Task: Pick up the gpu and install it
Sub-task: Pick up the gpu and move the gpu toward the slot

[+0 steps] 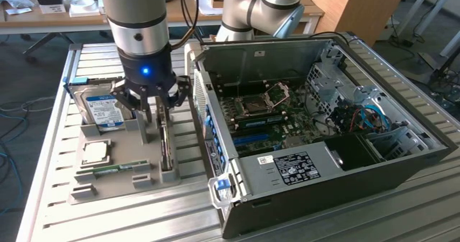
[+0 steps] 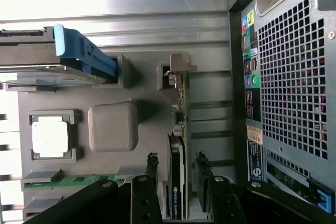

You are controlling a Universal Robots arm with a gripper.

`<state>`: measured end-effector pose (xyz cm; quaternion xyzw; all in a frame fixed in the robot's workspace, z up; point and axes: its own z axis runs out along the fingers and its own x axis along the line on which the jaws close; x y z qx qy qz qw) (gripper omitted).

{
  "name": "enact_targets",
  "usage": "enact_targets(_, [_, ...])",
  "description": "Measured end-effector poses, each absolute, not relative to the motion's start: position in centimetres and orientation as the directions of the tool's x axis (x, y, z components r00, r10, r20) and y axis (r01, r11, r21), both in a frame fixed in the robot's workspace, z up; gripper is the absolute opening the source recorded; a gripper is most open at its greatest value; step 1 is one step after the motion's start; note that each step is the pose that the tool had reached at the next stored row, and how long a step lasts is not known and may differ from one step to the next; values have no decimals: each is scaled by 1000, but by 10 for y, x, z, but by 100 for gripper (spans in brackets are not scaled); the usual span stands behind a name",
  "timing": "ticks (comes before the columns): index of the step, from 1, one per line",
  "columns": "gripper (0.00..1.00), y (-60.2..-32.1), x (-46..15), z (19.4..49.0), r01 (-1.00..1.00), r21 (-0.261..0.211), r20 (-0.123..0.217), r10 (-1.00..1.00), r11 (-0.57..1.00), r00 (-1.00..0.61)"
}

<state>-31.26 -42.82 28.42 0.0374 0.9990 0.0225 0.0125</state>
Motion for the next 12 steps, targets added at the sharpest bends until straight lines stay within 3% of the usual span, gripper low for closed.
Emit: enact_targets(12, [42, -428, -313, 278, 74, 46, -23, 75, 996, -997])
